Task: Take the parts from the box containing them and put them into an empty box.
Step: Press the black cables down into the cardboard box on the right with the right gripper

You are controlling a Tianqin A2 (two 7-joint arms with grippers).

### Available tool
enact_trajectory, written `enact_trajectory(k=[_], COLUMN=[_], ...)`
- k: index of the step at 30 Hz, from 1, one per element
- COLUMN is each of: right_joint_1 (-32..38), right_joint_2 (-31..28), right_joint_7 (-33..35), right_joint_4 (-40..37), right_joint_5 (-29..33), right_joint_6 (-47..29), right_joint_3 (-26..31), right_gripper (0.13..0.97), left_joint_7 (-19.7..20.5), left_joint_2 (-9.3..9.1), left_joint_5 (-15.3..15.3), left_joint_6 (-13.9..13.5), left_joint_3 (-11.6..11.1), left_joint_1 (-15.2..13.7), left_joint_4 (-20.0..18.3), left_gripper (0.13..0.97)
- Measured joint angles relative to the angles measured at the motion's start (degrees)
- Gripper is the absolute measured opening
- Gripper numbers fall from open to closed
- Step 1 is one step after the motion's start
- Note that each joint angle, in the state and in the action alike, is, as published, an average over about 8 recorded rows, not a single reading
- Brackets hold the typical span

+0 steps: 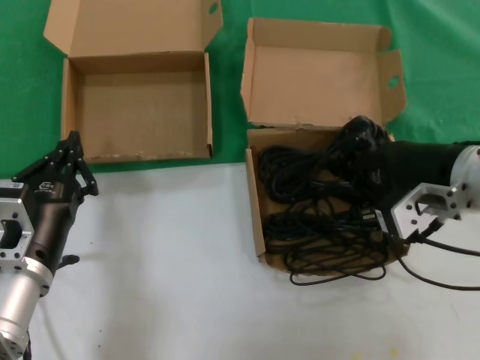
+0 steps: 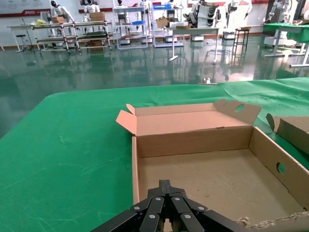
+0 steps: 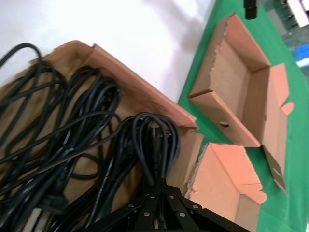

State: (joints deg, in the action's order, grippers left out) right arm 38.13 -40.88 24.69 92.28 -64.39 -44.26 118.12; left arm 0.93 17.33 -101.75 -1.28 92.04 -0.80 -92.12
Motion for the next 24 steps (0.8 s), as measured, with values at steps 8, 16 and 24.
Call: enact_trajectory(k=[8, 16, 24], right_joint_1=[-0.2, 0.1, 0.8], right_joint_2=[-0.3, 0.5, 1.9], right_joint_7=[-1.2, -1.4, -0.4], right_joint_4=[0.8, 0.1, -1.7], right_joint_5=[2.1, 3.5, 3.9], right_joint_6=[-1.5, -1.9, -1.1], right_joint_3=[0.1, 0.4, 0.7], right_gripper=[0.176, 0.232, 0.343], left_joint_7=[0.0, 0.0, 0.0], left_joint_2=[0.0, 0.0, 0.0], left_joint_5=[0.0, 0.0, 0.0], left_joint_6=[0.0, 0.0, 0.0], left_joint_3=[0.0, 0.0, 0.0], left_joint_1=[0.0, 0.0, 0.0], left_joint_4=[0.0, 0.0, 0.0], left_gripper=[0.145, 0.145, 0.145])
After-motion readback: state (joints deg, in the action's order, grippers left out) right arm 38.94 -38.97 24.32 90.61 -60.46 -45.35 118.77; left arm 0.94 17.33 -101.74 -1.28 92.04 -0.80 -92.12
